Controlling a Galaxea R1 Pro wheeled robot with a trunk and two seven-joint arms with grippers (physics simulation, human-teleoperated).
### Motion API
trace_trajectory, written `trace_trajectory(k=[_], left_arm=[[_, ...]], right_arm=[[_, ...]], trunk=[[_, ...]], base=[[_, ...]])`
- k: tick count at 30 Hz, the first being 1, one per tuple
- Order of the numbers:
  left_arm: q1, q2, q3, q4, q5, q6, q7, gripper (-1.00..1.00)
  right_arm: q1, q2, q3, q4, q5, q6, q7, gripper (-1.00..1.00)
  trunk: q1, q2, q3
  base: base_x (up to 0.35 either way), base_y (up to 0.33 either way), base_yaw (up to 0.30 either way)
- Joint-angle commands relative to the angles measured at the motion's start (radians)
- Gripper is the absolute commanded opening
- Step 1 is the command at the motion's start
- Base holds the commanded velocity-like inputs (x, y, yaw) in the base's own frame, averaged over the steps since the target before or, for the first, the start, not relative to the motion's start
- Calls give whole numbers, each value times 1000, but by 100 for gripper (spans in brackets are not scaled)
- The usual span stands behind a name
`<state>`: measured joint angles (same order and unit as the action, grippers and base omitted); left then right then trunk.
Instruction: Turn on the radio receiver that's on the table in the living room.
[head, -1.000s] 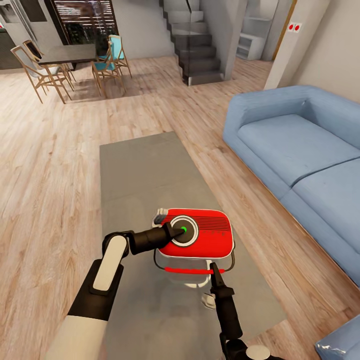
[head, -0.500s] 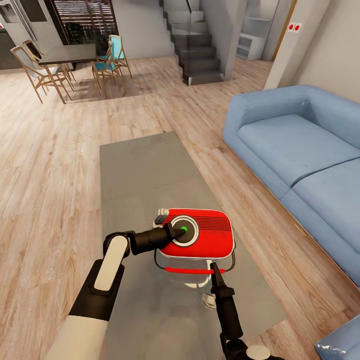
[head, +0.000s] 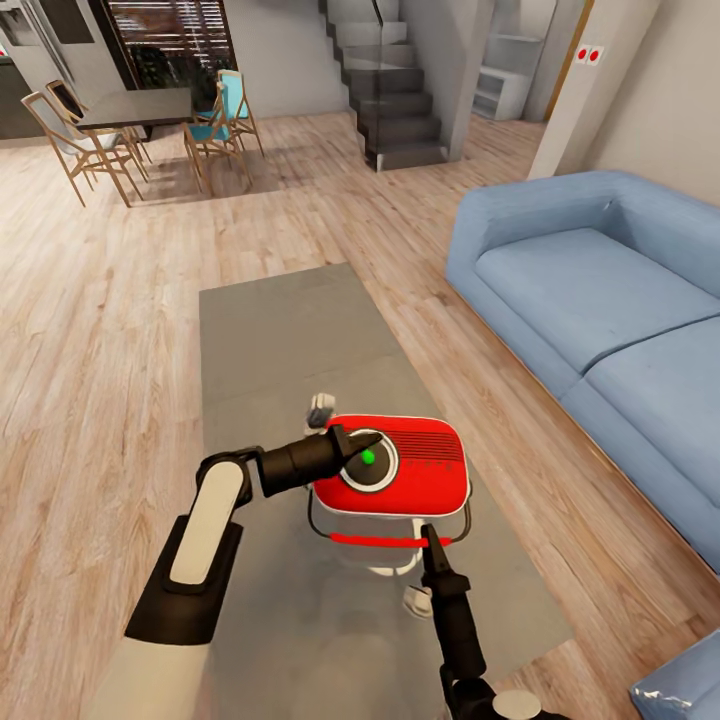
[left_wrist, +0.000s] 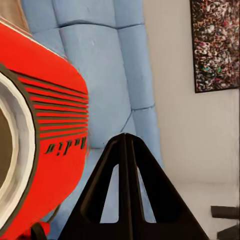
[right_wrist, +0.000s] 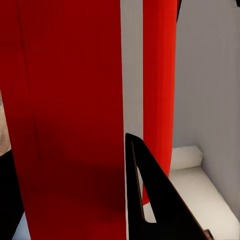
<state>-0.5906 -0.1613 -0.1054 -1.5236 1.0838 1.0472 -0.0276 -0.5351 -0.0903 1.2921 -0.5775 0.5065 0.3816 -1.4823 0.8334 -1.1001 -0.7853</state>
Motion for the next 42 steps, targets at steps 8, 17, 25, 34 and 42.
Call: trace_trajectory(k=[8,17,25,34,42], left_arm=[[-69,23,-2,-18,26,0,-212,-100],[-94,24,-2,-21,60,0,-275,-100],[-98,50,-2,-19,64,0,-284,-100],[-98,87,-2,-16,59,0,-283,-100],[-98,122,-2,-11,52,0,-281,-100]], right_arm=[[0,-3,-8,1,0,-1,9,-100],[0,-5,-15,1,-2,-1,21,-100],[-1,-10,-207,-82,-61,-56,198,-100],[-1,-58,-625,-580,-49,95,724,-100],[-5,-72,-1033,-921,-45,363,1335,-100]], trunk=[[0,0,0],[0,0,0],[0,0,0],[0,0,0],[0,0,0]], base=[[0,0,0],[0,0,0],[0,0,0],[0,0,0],[0,0,0]])
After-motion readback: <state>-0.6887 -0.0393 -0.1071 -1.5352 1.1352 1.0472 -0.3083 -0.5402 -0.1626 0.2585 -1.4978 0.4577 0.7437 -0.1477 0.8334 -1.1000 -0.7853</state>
